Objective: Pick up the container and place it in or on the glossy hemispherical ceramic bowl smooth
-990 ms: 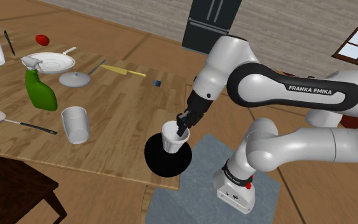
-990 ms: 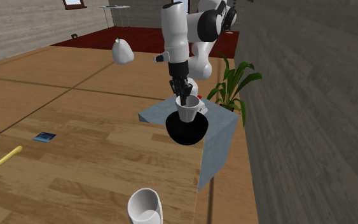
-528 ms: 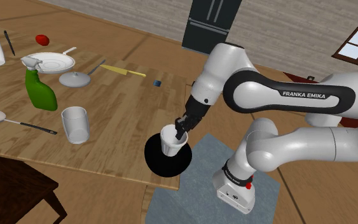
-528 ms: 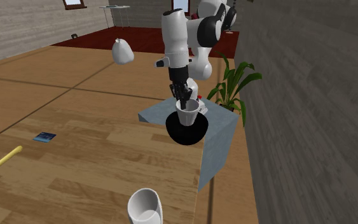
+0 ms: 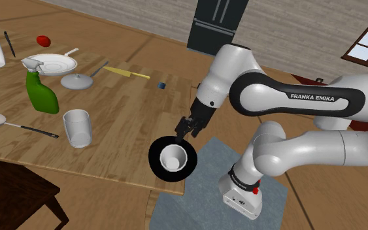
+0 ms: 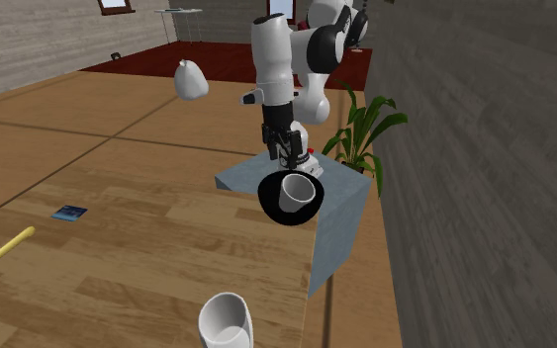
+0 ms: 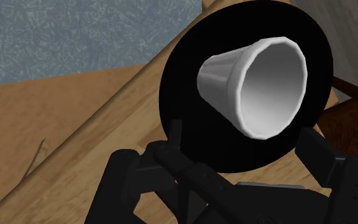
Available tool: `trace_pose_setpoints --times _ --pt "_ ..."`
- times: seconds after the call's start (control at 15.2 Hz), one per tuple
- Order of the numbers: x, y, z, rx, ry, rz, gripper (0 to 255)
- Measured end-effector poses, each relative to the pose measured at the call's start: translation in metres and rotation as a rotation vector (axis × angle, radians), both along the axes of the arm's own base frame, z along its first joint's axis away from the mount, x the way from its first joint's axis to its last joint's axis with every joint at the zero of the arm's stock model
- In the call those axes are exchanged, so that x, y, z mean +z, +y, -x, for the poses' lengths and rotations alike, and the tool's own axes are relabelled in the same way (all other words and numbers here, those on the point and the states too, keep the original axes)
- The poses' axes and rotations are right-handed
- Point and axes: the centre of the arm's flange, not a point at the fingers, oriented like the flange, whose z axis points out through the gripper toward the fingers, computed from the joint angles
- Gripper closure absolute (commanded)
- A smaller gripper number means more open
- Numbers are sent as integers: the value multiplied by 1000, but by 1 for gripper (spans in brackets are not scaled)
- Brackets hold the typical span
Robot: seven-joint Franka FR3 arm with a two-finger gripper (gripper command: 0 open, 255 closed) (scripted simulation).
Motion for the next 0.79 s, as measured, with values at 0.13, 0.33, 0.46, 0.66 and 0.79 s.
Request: trace_pose_setpoints --times 0.13,0.33,0.46,0.66,0.79 --pt "6 -3 0 0 -1 -1 0" --pt "40 -9 1 0 -2 -1 0" --pt "47 -10 3 0 -1 -1 0" --pt "49 -10 3 0 0 0 0" --pt "49 -10 3 0 0 0 0"
